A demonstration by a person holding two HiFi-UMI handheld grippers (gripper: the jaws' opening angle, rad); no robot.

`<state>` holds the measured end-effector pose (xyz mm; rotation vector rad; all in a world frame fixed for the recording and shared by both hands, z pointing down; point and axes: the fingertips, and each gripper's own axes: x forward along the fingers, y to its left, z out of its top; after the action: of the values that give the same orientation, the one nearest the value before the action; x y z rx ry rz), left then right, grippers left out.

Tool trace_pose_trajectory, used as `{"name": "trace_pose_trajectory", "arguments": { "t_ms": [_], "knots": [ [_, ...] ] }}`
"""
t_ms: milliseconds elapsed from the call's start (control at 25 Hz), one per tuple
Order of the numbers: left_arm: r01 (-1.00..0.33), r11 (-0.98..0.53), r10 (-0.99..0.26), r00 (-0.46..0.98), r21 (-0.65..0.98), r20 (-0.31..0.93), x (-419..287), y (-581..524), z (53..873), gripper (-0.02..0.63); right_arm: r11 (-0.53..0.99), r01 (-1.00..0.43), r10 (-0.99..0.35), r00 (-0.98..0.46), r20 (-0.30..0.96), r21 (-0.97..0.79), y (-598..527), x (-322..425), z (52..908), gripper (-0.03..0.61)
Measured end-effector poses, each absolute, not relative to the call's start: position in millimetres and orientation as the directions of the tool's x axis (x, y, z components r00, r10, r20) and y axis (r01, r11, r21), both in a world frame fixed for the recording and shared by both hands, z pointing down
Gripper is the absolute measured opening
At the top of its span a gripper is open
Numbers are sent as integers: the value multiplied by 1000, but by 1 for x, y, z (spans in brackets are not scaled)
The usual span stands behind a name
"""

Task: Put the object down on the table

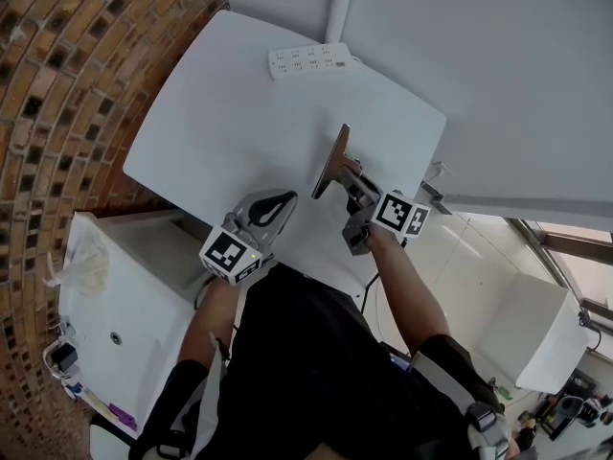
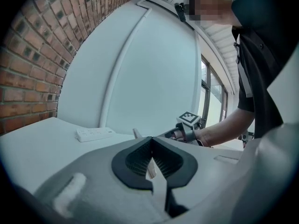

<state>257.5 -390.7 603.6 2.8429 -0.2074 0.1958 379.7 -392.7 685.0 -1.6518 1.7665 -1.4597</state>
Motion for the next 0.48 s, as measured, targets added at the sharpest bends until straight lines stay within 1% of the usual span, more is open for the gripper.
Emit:
{"name": "trace_pose_trajectory", "arguments": {
  "t_ms": [160, 480],
  "knots": [
    [-153, -944, -105, 979, 293, 173, 260, -387, 615, 2, -265, -483, -854, -284, 436, -834, -401, 377, 715, 91],
    [-159, -922, -102, 979, 353, 174, 249, -386, 628, 2, -378, -435, -818, -256, 515, -817, -419, 371, 754, 91]
  ]
}}
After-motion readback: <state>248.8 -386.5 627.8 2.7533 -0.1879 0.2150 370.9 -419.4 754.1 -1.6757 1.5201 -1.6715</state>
